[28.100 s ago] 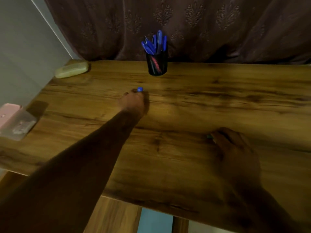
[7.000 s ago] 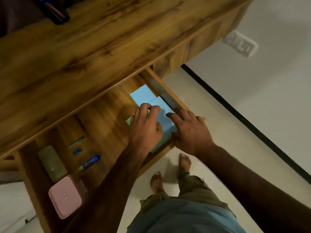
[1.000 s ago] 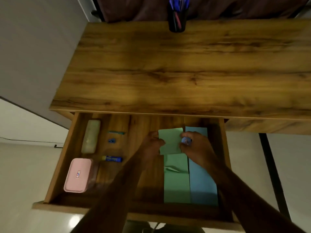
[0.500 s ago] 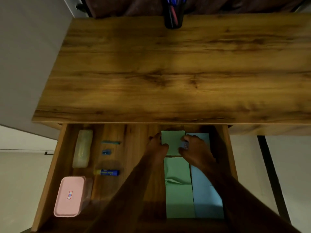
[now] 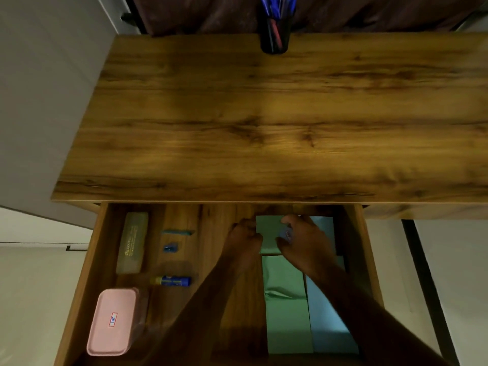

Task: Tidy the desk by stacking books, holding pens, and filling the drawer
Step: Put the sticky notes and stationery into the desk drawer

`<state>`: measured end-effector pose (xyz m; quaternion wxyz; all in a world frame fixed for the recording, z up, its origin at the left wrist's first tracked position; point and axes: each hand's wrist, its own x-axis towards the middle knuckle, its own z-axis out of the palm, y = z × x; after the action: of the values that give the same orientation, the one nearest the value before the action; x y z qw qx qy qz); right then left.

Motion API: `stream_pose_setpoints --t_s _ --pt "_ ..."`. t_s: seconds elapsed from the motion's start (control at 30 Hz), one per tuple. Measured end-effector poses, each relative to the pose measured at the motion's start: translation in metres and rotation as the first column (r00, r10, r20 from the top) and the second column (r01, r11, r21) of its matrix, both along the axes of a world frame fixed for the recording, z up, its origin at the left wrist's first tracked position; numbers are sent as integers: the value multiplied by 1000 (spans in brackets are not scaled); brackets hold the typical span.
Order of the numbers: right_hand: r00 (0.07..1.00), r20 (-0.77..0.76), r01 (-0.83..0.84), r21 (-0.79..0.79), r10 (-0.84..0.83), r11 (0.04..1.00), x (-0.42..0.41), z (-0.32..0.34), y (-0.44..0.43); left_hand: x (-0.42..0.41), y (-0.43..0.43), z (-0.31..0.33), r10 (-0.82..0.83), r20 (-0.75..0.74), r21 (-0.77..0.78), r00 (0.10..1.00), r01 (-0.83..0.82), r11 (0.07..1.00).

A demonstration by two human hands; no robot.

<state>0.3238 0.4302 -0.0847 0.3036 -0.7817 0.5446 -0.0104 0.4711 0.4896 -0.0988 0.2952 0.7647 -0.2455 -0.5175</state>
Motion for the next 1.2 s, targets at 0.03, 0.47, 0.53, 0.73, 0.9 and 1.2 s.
stream_pose_setpoints --t_s 0.03,0.47,0.53,0.73,0.9,1.2 --pt "1000 9 -19 -3 19 1000 4 3 3 1 2 4 22 -58 7 998 -22 1000" --pt "959 217 -211 104 185 972 56 8 37 36 47 9 111 -251 -95 962 -139 986" --pt "956 215 -222 96 198 970 61 7 41 43 55 10 124 -233 -86 965 -148 985" --pt "945 186 -293 117 269 949 87 1 53 61 79 17 187 -133 -66 973 -197 978" --pt "946 141 -312 129 294 941 116 -5 56 83 108 16 195 110 -58 975 -190 980" --pt "918 68 -396 136 390 908 172 -23 82 110 164 25 111 229 -77 967 -95 992"
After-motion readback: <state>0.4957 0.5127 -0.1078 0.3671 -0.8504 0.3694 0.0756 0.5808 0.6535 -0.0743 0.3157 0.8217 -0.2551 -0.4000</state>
